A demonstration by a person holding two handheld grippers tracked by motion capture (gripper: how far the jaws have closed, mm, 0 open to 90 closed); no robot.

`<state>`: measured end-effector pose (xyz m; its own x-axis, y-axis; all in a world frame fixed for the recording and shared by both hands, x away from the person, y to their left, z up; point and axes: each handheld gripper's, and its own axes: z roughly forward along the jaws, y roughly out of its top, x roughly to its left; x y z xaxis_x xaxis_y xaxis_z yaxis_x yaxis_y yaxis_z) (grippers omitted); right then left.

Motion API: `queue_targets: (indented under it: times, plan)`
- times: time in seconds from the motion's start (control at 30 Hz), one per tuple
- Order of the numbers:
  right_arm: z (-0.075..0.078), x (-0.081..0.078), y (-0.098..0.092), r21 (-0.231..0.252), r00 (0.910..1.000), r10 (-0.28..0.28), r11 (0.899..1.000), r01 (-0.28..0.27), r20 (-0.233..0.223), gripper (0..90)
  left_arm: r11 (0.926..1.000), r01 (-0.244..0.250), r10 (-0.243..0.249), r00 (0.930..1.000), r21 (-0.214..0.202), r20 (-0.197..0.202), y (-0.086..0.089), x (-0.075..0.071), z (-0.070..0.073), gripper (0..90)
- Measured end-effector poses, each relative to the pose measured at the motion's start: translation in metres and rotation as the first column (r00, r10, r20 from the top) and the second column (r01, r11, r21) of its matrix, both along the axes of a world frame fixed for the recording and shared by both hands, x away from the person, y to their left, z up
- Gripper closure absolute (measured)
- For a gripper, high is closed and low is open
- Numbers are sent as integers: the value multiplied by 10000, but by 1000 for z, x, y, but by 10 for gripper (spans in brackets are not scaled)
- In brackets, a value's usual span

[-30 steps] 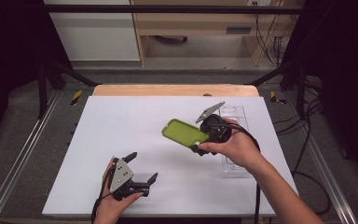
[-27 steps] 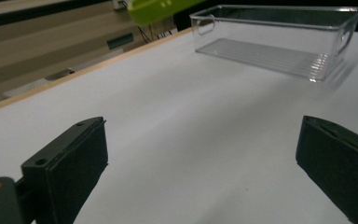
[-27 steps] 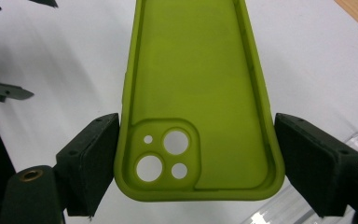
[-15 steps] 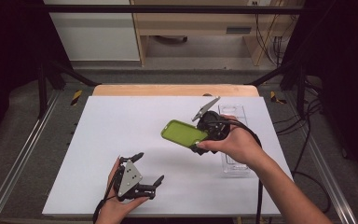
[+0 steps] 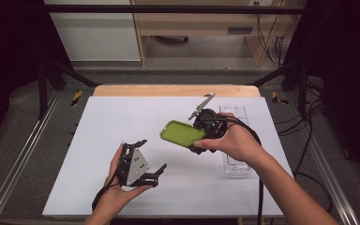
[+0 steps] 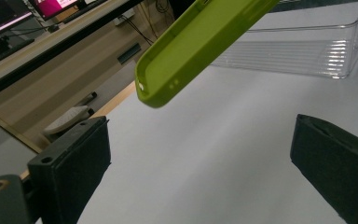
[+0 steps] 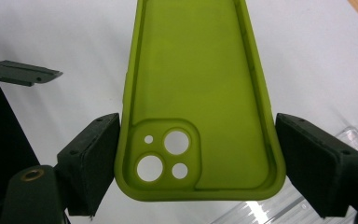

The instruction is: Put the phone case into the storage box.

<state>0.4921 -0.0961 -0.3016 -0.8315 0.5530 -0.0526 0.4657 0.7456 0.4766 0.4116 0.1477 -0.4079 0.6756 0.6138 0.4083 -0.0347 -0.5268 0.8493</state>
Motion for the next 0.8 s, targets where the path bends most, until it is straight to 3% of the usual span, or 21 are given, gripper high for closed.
queue_targets:
  times: [0.13, 0.27, 0.47, 0.8]
  plan:
    - [0, 0, 4, -112, 9999, 115, 9999, -116, -56, 173, 9987, 67, -79, 9997, 505, 219, -7, 4, 3, 51]
    - [0, -1, 6, -113, 9998, 168, 9998, -169, -101, 173, 9979, 96, -123, 9991, 641, 411, -11, 7, 6, 67]
    - [-2, -5, 9, 25, 9991, 322, 9995, -321, -283, 173, 9917, 193, -296, 9964, 1272, 790, -19, 9, 10, 113]
    - [-5, -4, 12, 173, 9980, 448, 9989, -440, -456, 172, 9811, 223, -460, 9917, 1920, 1198, -31, 18, 8, 193]
